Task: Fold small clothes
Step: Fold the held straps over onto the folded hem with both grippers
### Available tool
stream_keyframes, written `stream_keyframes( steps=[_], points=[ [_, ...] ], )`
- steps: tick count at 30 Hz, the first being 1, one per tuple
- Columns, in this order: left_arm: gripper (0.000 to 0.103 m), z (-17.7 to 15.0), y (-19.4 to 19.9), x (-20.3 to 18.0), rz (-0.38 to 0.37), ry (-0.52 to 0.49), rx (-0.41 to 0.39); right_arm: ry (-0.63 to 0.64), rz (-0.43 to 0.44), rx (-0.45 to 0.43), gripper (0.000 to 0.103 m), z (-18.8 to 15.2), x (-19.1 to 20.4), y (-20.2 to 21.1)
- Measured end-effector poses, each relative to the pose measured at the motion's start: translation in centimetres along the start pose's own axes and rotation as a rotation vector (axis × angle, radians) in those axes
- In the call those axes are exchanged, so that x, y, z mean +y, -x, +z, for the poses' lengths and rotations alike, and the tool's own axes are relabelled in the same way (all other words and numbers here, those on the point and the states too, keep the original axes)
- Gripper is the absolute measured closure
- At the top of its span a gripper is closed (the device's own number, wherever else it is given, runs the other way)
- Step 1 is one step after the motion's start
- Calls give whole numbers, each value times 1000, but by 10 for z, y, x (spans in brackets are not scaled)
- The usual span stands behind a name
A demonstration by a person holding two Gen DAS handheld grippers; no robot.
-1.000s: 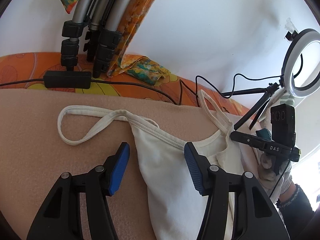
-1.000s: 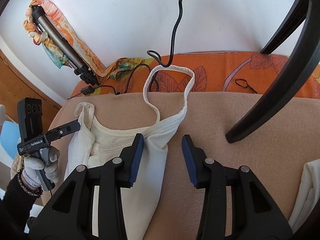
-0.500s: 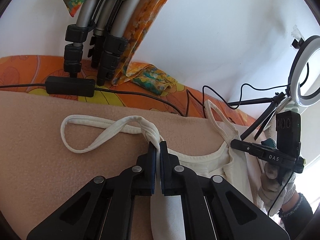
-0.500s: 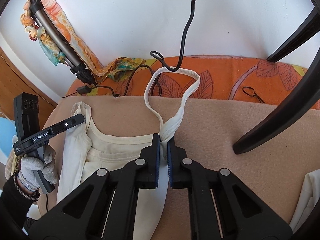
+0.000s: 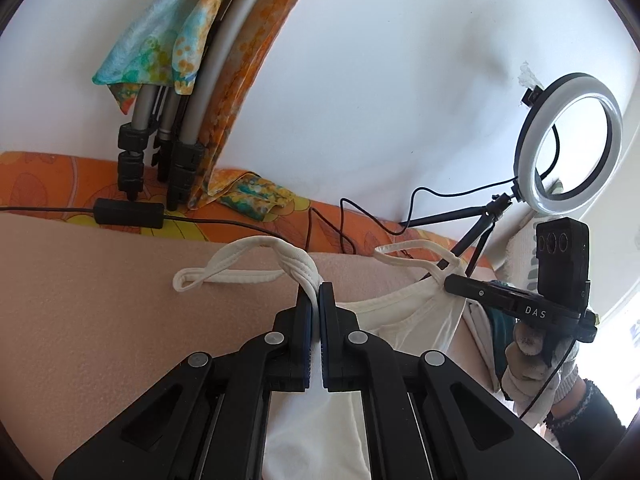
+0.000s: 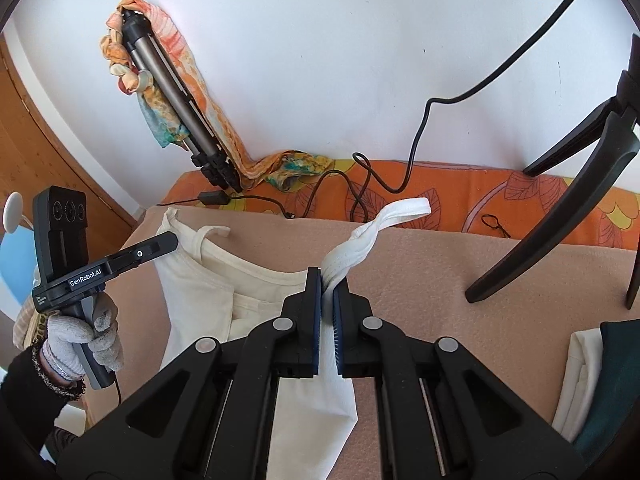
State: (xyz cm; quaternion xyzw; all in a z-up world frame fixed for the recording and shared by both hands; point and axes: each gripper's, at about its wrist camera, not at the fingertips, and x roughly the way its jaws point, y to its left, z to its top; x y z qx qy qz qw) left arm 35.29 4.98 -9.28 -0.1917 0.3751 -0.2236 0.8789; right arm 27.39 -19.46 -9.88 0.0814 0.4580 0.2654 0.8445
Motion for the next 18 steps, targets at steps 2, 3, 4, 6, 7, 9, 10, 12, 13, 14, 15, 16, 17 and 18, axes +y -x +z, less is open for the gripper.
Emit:
stream_keyframes(
  steps=[2,3,4,6,7,9,10,12,13,14,15,16,17,18],
  points=[
    [101,-3,10,-8,3,-19,-9,5,1,-10,97,-3,5,12],
    [101,-5,15,-13,5,-28,-13,9,-1,-15,97,-5,8,18],
    [101,-7,21,-16,4,-32,-16,15,-3,-20,97,-7,11,24],
    [101,-11,31,-23,0,-31,-20,17,-5,-28,97,-13,16,37],
    [101,-13,36,-27,-1,-34,-22,16,-4,-31,97,-17,20,44],
    [101,-19,48,-35,-1,-41,-28,24,-13,-36,97,-25,30,56],
    [101,-22,52,-39,-3,-44,-31,26,-12,-37,97,-30,34,64],
    [101,-29,65,-47,-9,-50,-39,31,-18,-39,97,-41,43,77],
    [101,-35,73,-49,-10,-51,-42,38,-25,-38,97,-48,49,85],
    [101,-40,79,-52,-13,-50,-43,44,-28,-38,97,-54,55,89],
    [101,-46,84,-55,-15,-49,-42,46,-28,-40,97,-61,59,96],
    [101,-52,89,-57,-15,-51,-43,47,-25,-42,97,-68,63,103],
    [101,-59,95,-61,-15,-54,-46,46,-24,-46,97,-76,67,108],
    [101,-67,100,-64,-18,-55,-47,44,-24,-49,97,-84,70,113]
  ],
)
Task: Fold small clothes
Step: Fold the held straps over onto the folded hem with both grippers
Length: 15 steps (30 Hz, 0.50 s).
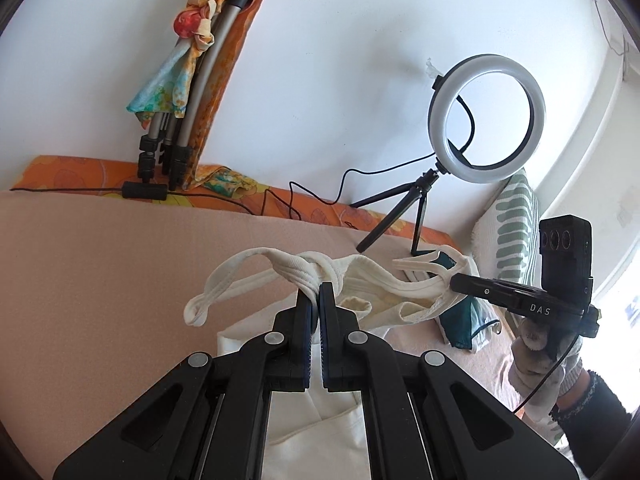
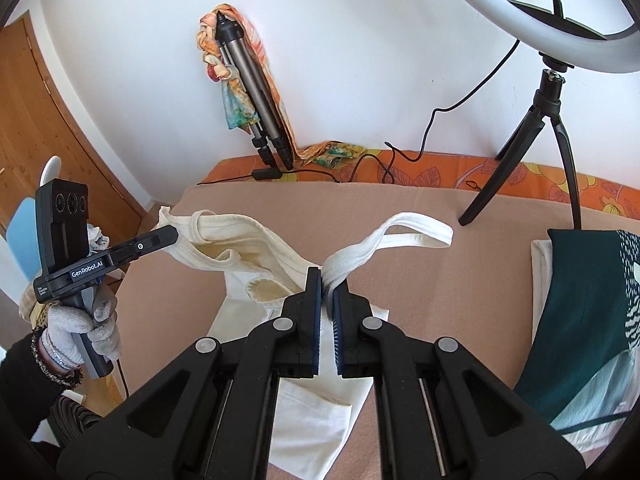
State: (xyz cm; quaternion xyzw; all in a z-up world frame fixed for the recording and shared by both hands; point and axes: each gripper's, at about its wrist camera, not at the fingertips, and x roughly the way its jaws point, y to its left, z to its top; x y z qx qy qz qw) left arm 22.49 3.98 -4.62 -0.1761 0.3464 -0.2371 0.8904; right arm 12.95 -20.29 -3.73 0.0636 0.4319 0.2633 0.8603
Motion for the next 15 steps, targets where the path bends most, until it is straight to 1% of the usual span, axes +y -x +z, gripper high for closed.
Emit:
stream_keyframes(
  steps=[3,6,10,13,15],
  points=[
    [101,-27,17,-9,-3,3,1,-3,0,-2,97,-29,10,11],
    [101,-58,26,-11,-17,40,27,-9,-12,7,97,-62,16,15],
    [101,-98,31,-16,20,7,60,-20,-29,20,97,-100,19,16],
    [101,-120,32,-10,36,22,80,-50,-37,14,97,-121,16,19],
    [101,-129,32,-6,36,34,98,-53,-39,13,97,-129,16,21]
  ],
)
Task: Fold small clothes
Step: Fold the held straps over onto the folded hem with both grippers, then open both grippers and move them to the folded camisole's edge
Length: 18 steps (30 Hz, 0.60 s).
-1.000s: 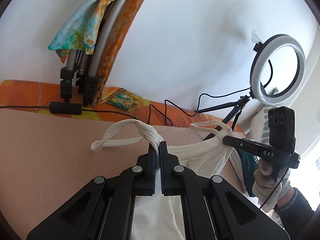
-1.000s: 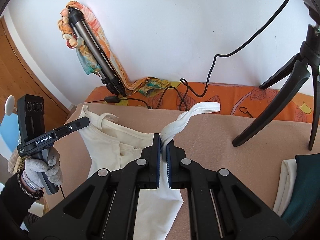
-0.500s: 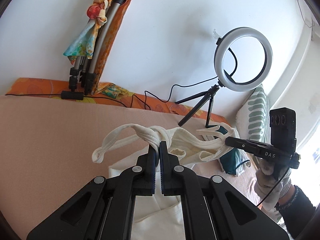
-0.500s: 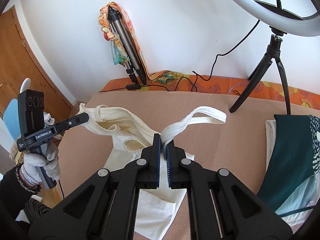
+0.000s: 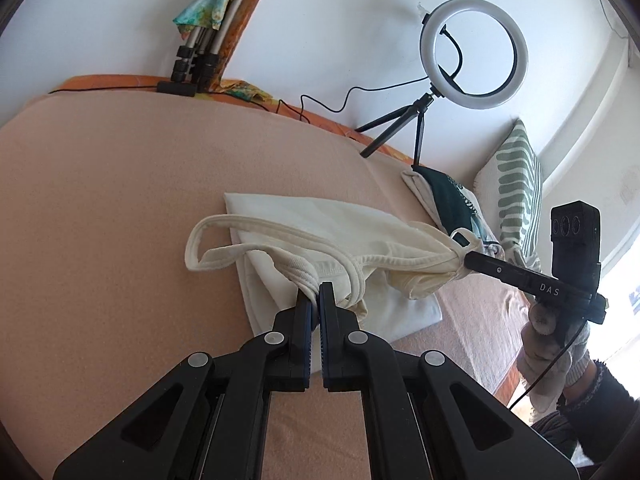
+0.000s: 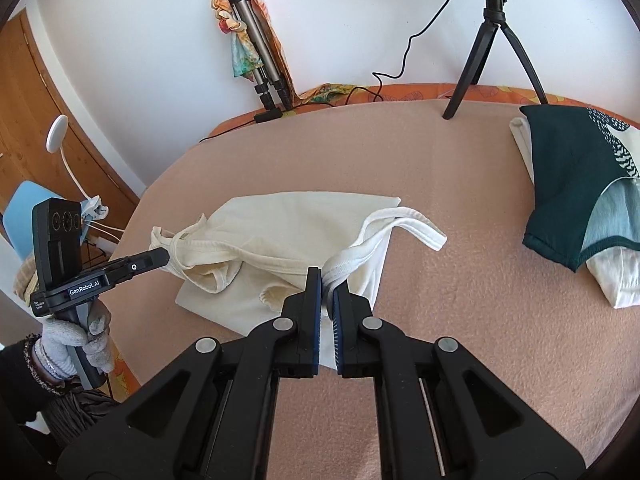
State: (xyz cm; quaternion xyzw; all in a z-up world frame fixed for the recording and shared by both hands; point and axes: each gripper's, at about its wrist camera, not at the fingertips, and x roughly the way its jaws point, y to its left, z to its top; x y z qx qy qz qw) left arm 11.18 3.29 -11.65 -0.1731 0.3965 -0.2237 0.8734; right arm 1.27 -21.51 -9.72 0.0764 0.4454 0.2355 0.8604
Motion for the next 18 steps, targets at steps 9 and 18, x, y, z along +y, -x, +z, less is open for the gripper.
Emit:
stream_keyframes(
  steps=[9,18],
  points=[
    [97,-28,12,-5,65,-91,70,65,-80,71,88,-30,11,6],
    [96,-10,58,-38,39,-205,39,116,-48,-34,81,-27,26,57]
  ],
)
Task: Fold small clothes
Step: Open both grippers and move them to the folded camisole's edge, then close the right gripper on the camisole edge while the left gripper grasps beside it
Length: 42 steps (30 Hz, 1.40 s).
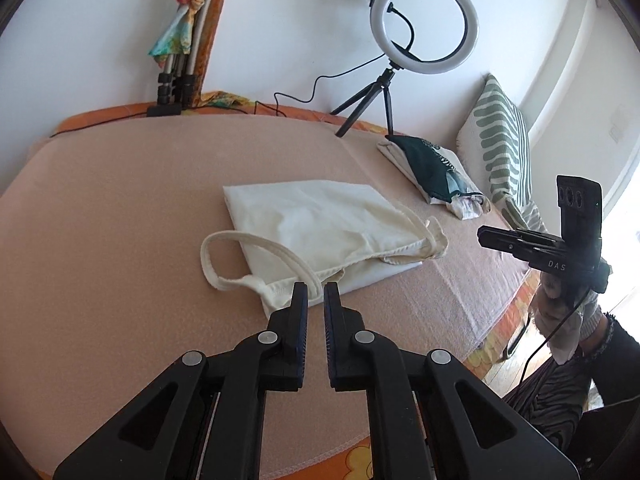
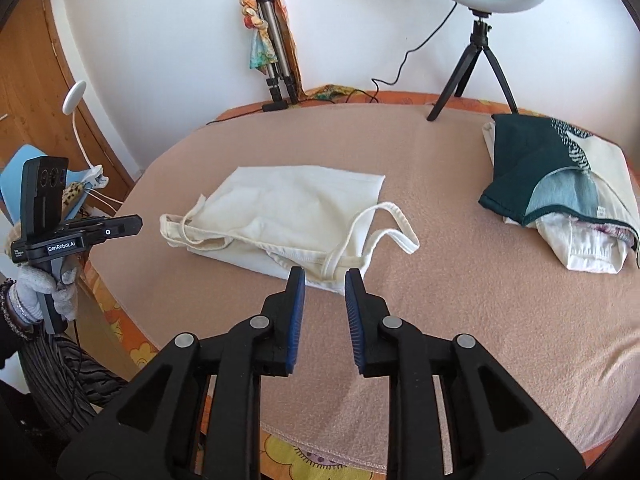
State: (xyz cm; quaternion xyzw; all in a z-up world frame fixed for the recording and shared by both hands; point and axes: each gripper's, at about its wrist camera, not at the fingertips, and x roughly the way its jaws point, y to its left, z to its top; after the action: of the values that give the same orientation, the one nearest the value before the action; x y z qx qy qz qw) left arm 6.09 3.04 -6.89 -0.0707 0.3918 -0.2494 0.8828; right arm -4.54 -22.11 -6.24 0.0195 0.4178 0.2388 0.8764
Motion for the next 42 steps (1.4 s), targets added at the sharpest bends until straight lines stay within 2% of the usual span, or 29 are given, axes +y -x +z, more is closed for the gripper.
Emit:
stream_keyframes(
  steps=[2,4,6,8,12,13,16,19,24,27,30,31,33,34,35,36,38,42],
  points=[
    [96,19,-8,-5,23,-25,-10,14,-7,9,81,12,4,-13],
    [96,35,-27,-6,2,-30,29,-21,-6,41,81,25,-1,-35],
    [96,44,-50,-7,19,-34,70,-60,9,74,81,34,-9,-55],
    [96,45,-71,-7,7,-38,129,-43,-7,96,81,34,-8,-68],
    [96,27,-93,-5,45,-52,218,-8,-5,162,81,20,-3,-81],
    [96,19,-91,-4,26,-50,231,17,-7,176,81,13,-1,-80],
    [96,-8,-84,-6,39,-89,267,98,-47,229,81,-11,3,-79],
    [96,-30,-77,-4,44,-100,290,94,-60,252,81,-29,-2,-76],
    [96,-41,-65,0,31,-75,287,77,-51,273,81,-38,-4,-64],
    [96,-45,-54,-1,21,-68,285,68,-15,256,81,-38,-4,-48],
    [96,-39,-33,-2,-6,-26,230,11,46,190,81,-28,-9,-27],
    [95,-35,-26,-2,-10,-8,199,-13,65,160,79,-23,-12,-21],
    [87,-24,-13,3,-42,39,137,-75,99,106,66,-11,-22,-13],
    [71,-18,-10,7,-50,71,107,-103,114,87,60,-4,-27,-12],
    [54,-12,-8,12,-57,112,79,-127,126,77,60,1,-32,-13],
    [49,-6,-7,18,-65,156,53,-144,132,70,60,8,-36,-15],
    [47,2,-12,30,-81,237,36,-173,138,67,60,20,-45,-24],
    [47,1,-34,44,-104,327,65,-282,162,90,60,34,-72,-49]
  ],
)
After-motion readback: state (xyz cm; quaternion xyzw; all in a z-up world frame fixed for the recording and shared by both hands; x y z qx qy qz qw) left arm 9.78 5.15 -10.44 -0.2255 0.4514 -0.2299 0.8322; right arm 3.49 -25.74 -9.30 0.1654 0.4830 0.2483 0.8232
